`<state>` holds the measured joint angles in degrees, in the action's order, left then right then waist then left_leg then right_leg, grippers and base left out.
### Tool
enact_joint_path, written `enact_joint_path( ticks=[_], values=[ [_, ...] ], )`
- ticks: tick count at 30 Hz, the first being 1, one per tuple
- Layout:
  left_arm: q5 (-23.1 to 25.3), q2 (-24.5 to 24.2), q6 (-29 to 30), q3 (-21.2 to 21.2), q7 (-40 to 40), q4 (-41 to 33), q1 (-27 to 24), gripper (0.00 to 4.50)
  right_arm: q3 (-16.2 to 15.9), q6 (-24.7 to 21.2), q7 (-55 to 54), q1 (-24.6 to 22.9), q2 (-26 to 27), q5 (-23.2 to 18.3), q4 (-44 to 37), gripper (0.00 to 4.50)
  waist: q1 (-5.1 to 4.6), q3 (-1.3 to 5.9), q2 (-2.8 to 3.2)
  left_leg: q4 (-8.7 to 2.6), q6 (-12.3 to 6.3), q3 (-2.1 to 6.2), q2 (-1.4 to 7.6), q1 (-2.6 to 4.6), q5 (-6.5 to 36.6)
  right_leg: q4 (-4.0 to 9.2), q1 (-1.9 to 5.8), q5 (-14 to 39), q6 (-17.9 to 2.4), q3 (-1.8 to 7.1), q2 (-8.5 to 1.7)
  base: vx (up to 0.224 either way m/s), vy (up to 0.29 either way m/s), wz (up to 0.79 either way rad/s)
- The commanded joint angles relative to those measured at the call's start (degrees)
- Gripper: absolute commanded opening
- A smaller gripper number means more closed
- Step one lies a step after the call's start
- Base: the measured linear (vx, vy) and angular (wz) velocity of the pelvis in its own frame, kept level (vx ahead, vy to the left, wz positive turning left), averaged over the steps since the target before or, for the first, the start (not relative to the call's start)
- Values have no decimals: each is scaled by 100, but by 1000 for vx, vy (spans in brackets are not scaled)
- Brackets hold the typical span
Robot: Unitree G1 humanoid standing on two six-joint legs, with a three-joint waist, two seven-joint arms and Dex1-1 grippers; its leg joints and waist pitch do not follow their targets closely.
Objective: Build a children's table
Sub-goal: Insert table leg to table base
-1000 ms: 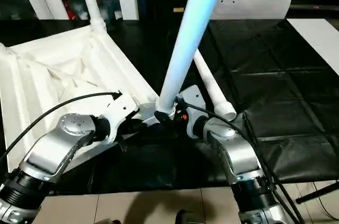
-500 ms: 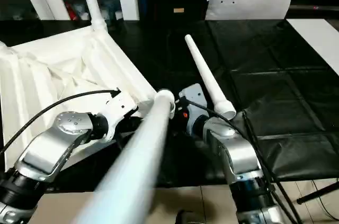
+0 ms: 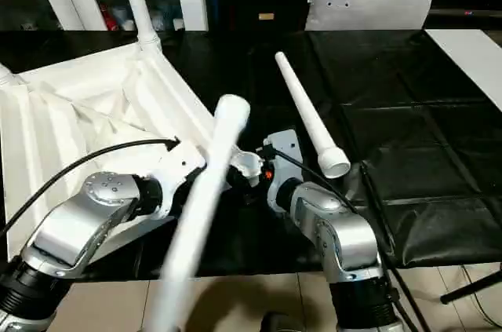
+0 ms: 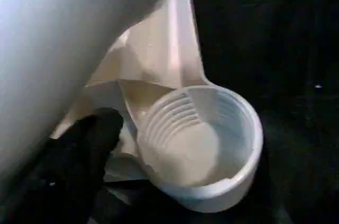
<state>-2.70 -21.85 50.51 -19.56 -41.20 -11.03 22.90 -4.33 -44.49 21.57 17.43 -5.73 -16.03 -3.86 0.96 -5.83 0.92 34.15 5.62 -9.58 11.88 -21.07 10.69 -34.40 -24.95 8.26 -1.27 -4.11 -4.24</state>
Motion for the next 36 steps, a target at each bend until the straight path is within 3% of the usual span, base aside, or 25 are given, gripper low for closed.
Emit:
enact_joint_path(
  ticks=[1, 14, 19, 20, 27, 36],
  values=[
    [-55, 6, 2, 67, 58, -325, 118, 0, 46, -141, -49, -20, 6, -82, -143, 449, 42, 533, 47, -335, -136, -19, 0, -1, 750, 384, 444, 1437, -964, 227, -219, 0, 0, 0],
    [-106, 45, 112, 83, 171, -334, 106, 0, 264, -335, -303, 72, 108, -134, -143, 449, 72, 544, 41, -325, -131, -24, -8, -2, 647, 369, 450, 1346, -961, 233, -221, 0, 0, 0],
    [-103, 55, 127, 98, 197, -302, 126, 0, 560, -362, -515, 163, 124, -182, -65, 449, 84, 544, 42, -322, -117, -29, -8, 8, 634, 364, 442, 1337, -948, 234, -213, 0, 0, 0],
    [-107, 54, 131, 102, 198, -302, 119, 0, 616, -378, -556, 173, 121, -201, -60, 449, 96, 544, 70, -321, -110, -25, -13, 6, 626, 359, 446, 1321, -943, 233, -216, 0, 0, 0],
    [-150, 48, 158, 109, 241, -309, 105, 0, 840, -353, -743, 219, 122, -209, 18, 449, 93, 543, 56, -320, -101, -31, -19, 9, 680, 375, 443, 1389, -920, 231, -213, 0, 0, 0],
    [-161, 20, 194, 116, 251, -310, 109, 0, 915, -363, -877, 198, 127, -193, 54, 449, 96, 548, 72, -316, -98, -28, -23, 8, 666, 368, 449, 1298, -937, 227, -207, 0, 0, 0]
  ],
)
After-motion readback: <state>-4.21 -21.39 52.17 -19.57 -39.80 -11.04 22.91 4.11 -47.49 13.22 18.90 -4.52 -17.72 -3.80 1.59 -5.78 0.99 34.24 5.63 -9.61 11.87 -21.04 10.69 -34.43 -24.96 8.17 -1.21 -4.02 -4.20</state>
